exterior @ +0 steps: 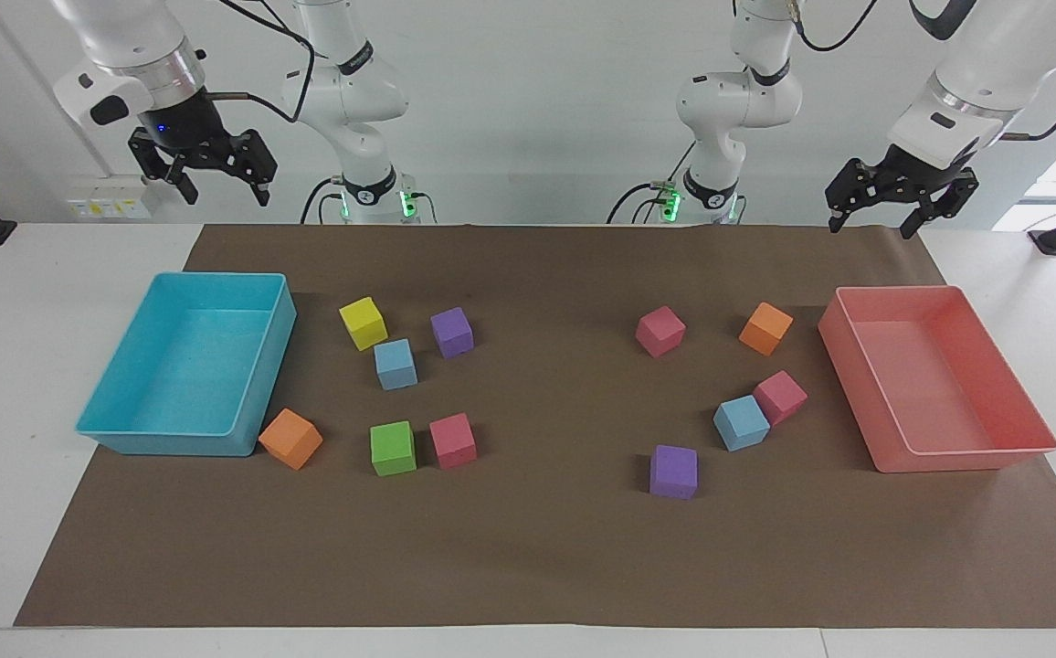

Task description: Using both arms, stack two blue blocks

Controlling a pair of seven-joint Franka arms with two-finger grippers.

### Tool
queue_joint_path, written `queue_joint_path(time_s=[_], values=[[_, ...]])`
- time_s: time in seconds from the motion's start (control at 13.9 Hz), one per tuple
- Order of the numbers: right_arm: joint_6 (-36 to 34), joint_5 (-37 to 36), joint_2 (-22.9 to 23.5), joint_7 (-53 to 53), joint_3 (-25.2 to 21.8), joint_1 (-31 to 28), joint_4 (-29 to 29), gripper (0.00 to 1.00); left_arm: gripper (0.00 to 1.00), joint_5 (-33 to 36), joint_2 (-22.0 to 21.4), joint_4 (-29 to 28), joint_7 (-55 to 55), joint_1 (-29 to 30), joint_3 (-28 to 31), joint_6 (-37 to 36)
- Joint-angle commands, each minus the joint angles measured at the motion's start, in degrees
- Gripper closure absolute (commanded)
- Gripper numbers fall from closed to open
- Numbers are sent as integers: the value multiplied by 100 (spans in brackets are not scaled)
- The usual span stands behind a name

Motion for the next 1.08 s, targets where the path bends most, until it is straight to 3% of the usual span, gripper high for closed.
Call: queue_joint_path(time_s=[0.0,1.01], values=[[-30,15,-48,-112,-18,16,-2,0,0,-80,-2,79,94,105,-62,-72],[31,15,-75,-86,-9,25,-37,0,0,-80,-2,88,32,114,-62,-107]])
